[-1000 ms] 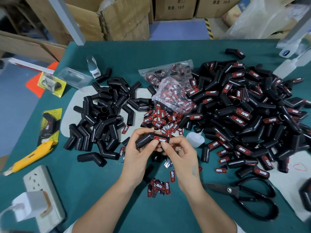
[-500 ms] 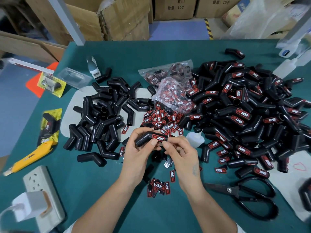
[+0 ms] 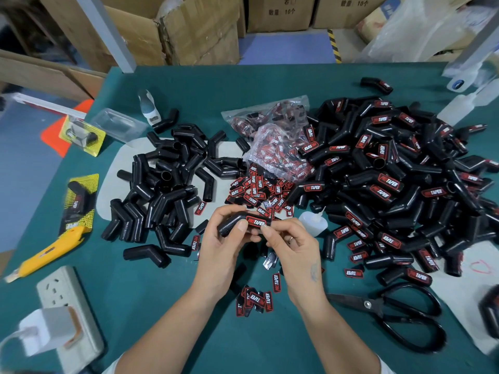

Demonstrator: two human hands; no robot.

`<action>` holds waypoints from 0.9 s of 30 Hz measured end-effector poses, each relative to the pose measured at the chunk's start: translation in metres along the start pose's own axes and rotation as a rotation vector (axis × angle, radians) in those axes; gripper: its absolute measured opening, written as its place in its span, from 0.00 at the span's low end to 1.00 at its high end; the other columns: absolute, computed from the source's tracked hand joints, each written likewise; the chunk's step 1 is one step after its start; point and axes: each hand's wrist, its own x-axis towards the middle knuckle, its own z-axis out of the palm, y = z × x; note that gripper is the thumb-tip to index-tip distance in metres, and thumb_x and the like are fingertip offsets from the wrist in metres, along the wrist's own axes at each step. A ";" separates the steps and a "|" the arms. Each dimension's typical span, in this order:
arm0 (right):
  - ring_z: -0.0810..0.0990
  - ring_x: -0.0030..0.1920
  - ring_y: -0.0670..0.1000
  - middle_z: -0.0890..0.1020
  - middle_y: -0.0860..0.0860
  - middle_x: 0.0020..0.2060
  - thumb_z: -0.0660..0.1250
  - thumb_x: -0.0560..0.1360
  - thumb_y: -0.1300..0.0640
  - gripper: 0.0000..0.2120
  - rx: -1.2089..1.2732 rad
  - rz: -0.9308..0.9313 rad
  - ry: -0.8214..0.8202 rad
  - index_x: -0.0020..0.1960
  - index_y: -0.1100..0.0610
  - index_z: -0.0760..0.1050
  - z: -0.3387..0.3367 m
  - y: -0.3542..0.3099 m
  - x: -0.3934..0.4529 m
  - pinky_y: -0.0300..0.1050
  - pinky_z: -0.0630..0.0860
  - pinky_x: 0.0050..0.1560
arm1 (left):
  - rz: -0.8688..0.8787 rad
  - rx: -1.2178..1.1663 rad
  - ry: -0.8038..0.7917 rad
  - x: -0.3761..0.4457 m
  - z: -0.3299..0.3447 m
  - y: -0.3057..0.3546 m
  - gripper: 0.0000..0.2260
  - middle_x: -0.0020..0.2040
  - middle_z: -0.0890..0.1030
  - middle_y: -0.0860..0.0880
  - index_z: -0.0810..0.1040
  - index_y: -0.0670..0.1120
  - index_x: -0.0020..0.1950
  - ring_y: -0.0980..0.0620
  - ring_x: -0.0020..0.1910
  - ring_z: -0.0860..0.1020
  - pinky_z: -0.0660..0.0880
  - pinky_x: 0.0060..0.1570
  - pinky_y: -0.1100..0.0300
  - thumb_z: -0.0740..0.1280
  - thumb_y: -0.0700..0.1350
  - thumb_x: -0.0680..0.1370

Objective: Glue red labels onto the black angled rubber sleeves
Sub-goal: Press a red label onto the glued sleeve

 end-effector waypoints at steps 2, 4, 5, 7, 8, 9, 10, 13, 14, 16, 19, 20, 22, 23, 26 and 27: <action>0.82 0.46 0.48 0.82 0.53 0.47 0.75 0.75 0.52 0.05 0.000 0.012 -0.004 0.47 0.53 0.86 0.000 -0.001 0.000 0.46 0.80 0.49 | -0.007 -0.003 0.006 0.000 0.000 0.000 0.11 0.50 0.83 0.40 0.79 0.44 0.62 0.48 0.45 0.82 0.80 0.48 0.58 0.71 0.45 0.80; 0.82 0.46 0.48 0.82 0.52 0.48 0.75 0.76 0.48 0.07 -0.012 0.011 -0.012 0.48 0.51 0.87 0.000 -0.003 -0.001 0.45 0.80 0.49 | -0.011 0.005 0.010 0.000 -0.001 -0.001 0.12 0.50 0.83 0.40 0.79 0.44 0.62 0.48 0.46 0.82 0.81 0.49 0.58 0.70 0.46 0.81; 0.82 0.46 0.47 0.82 0.52 0.48 0.75 0.75 0.46 0.08 -0.013 0.011 -0.013 0.48 0.50 0.87 0.001 -0.004 -0.001 0.44 0.80 0.48 | -0.012 0.010 0.010 0.000 -0.001 -0.002 0.12 0.50 0.83 0.40 0.79 0.44 0.62 0.48 0.46 0.82 0.81 0.49 0.58 0.70 0.46 0.81; 0.82 0.45 0.47 0.82 0.52 0.48 0.75 0.73 0.43 0.10 -0.008 0.010 -0.013 0.47 0.49 0.87 0.002 -0.005 -0.002 0.43 0.81 0.44 | -0.014 0.016 0.011 0.001 -0.002 -0.002 0.12 0.50 0.83 0.40 0.79 0.44 0.63 0.48 0.46 0.83 0.80 0.50 0.58 0.71 0.46 0.81; 0.82 0.44 0.47 0.82 0.51 0.47 0.75 0.73 0.43 0.10 -0.008 0.007 -0.012 0.46 0.49 0.86 0.002 -0.005 -0.001 0.42 0.81 0.42 | -0.014 0.020 0.011 0.000 -0.002 -0.003 0.13 0.51 0.83 0.40 0.79 0.44 0.63 0.48 0.46 0.83 0.80 0.50 0.58 0.71 0.46 0.81; 0.81 0.44 0.48 0.82 0.51 0.47 0.75 0.73 0.44 0.09 -0.012 0.001 -0.013 0.46 0.49 0.86 0.002 -0.004 -0.001 0.42 0.81 0.40 | -0.012 0.027 0.012 0.000 -0.002 -0.003 0.13 0.51 0.84 0.40 0.78 0.44 0.63 0.48 0.46 0.83 0.80 0.50 0.58 0.72 0.46 0.80; 0.81 0.43 0.48 0.82 0.51 0.46 0.75 0.73 0.44 0.09 -0.021 -0.008 -0.014 0.45 0.48 0.86 0.002 -0.004 -0.001 0.42 0.80 0.40 | -0.008 0.037 0.015 0.000 -0.002 -0.004 0.13 0.51 0.84 0.41 0.79 0.44 0.63 0.47 0.46 0.83 0.80 0.50 0.58 0.73 0.46 0.80; 0.80 0.42 0.49 0.81 0.51 0.44 0.75 0.74 0.44 0.08 -0.049 -0.030 -0.009 0.44 0.48 0.86 0.002 -0.002 -0.001 0.41 0.79 0.40 | 0.008 0.068 0.037 0.000 -0.002 -0.006 0.13 0.50 0.84 0.41 0.79 0.46 0.61 0.47 0.45 0.83 0.81 0.48 0.58 0.74 0.46 0.79; 0.80 0.42 0.49 0.81 0.51 0.44 0.75 0.74 0.44 0.08 -0.049 -0.033 -0.006 0.43 0.49 0.86 0.002 -0.002 -0.002 0.40 0.79 0.39 | 0.012 0.075 0.040 0.000 -0.003 -0.006 0.13 0.50 0.84 0.41 0.79 0.46 0.61 0.47 0.45 0.83 0.81 0.48 0.58 0.74 0.46 0.78; 0.80 0.42 0.48 0.81 0.51 0.44 0.75 0.74 0.44 0.09 -0.049 -0.036 -0.005 0.43 0.49 0.86 0.002 -0.002 -0.001 0.40 0.78 0.40 | 0.018 0.087 0.040 0.000 -0.003 -0.007 0.12 0.49 0.84 0.41 0.79 0.46 0.61 0.48 0.45 0.83 0.81 0.48 0.58 0.74 0.46 0.79; 0.80 0.44 0.48 0.82 0.50 0.44 0.75 0.74 0.44 0.09 -0.055 -0.035 -0.004 0.43 0.50 0.86 0.001 -0.001 -0.001 0.44 0.78 0.46 | 0.024 0.095 0.037 0.000 -0.002 -0.008 0.12 0.49 0.84 0.41 0.79 0.46 0.61 0.48 0.44 0.83 0.81 0.48 0.58 0.74 0.46 0.79; 0.80 0.44 0.48 0.82 0.50 0.44 0.75 0.74 0.44 0.09 -0.057 -0.036 -0.004 0.43 0.49 0.86 0.001 -0.001 -0.001 0.44 0.78 0.46 | 0.026 0.095 0.037 0.000 -0.002 -0.008 0.12 0.49 0.84 0.41 0.79 0.46 0.61 0.48 0.44 0.83 0.81 0.48 0.58 0.74 0.46 0.79; 0.80 0.43 0.48 0.81 0.50 0.43 0.75 0.73 0.44 0.09 -0.046 -0.033 -0.003 0.43 0.49 0.86 0.002 -0.003 -0.001 0.41 0.78 0.42 | 0.028 0.098 0.038 0.000 -0.003 -0.008 0.12 0.49 0.84 0.41 0.79 0.47 0.61 0.48 0.44 0.83 0.81 0.48 0.58 0.74 0.46 0.79; 0.80 0.42 0.47 0.81 0.50 0.43 0.75 0.73 0.44 0.09 -0.034 -0.029 -0.005 0.43 0.49 0.86 0.002 -0.003 -0.002 0.40 0.78 0.40 | 0.030 0.100 0.037 0.001 -0.003 -0.008 0.12 0.49 0.84 0.41 0.79 0.47 0.61 0.48 0.45 0.83 0.81 0.48 0.58 0.74 0.46 0.79; 0.81 0.43 0.50 0.81 0.51 0.44 0.76 0.73 0.45 0.09 -0.010 -0.015 -0.012 0.44 0.50 0.86 0.002 -0.003 -0.002 0.41 0.79 0.42 | 0.037 0.099 0.032 0.001 -0.004 -0.008 0.13 0.51 0.84 0.41 0.78 0.46 0.62 0.47 0.46 0.84 0.81 0.49 0.57 0.74 0.47 0.80; 0.81 0.45 0.55 0.81 0.54 0.45 0.76 0.72 0.45 0.09 -0.002 -0.007 -0.013 0.45 0.51 0.86 0.002 -0.002 -0.002 0.45 0.80 0.46 | 0.042 0.098 0.030 0.000 -0.004 -0.007 0.14 0.51 0.84 0.40 0.78 0.45 0.63 0.46 0.46 0.84 0.81 0.50 0.57 0.75 0.48 0.80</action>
